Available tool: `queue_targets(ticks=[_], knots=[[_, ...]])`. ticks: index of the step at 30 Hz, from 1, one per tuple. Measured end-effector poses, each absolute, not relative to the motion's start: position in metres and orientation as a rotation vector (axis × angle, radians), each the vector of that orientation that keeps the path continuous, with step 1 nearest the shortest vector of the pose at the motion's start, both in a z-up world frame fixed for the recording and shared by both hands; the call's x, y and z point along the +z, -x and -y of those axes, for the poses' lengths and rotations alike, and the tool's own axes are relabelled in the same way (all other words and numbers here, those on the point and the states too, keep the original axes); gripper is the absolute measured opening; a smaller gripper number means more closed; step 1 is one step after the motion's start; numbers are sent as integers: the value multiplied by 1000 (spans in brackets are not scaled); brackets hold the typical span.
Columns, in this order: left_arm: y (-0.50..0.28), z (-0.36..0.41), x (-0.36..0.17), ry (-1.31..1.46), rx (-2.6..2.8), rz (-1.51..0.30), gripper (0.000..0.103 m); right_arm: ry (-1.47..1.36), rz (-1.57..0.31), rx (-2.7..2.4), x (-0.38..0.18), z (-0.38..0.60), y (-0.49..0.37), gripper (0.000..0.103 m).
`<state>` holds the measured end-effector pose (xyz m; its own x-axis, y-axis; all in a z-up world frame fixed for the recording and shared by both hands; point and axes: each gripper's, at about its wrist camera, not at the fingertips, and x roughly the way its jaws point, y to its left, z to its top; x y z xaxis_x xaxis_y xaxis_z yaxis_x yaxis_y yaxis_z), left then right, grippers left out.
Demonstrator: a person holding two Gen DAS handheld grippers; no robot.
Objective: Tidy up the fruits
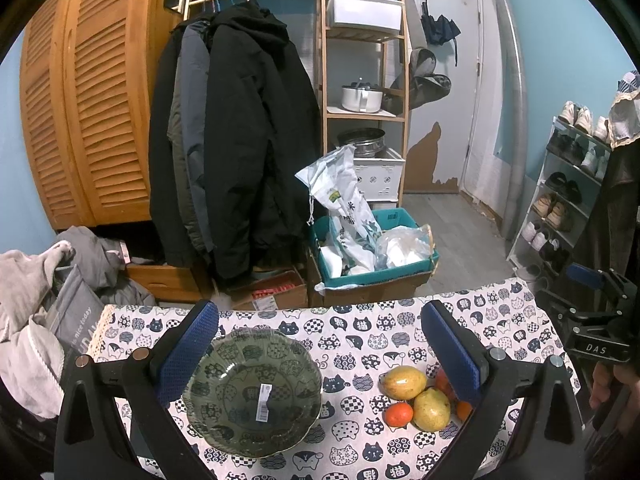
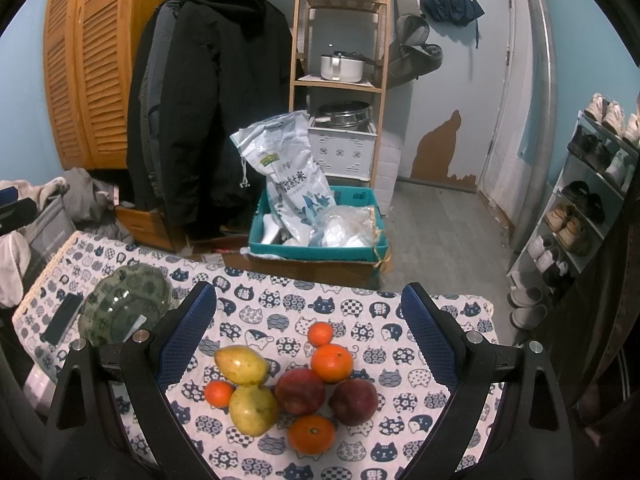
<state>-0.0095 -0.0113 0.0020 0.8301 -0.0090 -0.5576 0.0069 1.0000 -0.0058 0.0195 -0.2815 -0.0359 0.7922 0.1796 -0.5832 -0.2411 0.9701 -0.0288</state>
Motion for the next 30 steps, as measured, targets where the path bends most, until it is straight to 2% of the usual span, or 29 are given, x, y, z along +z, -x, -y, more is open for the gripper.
queue_targets(ticks=[20, 30], knots=[[12, 19, -1, 11, -26, -610, 102, 96, -620, 219, -33, 305, -19, 92], [-10, 20, -11, 43, -57, -671, 102, 100, -640, 199, -45, 310, -18, 92]])
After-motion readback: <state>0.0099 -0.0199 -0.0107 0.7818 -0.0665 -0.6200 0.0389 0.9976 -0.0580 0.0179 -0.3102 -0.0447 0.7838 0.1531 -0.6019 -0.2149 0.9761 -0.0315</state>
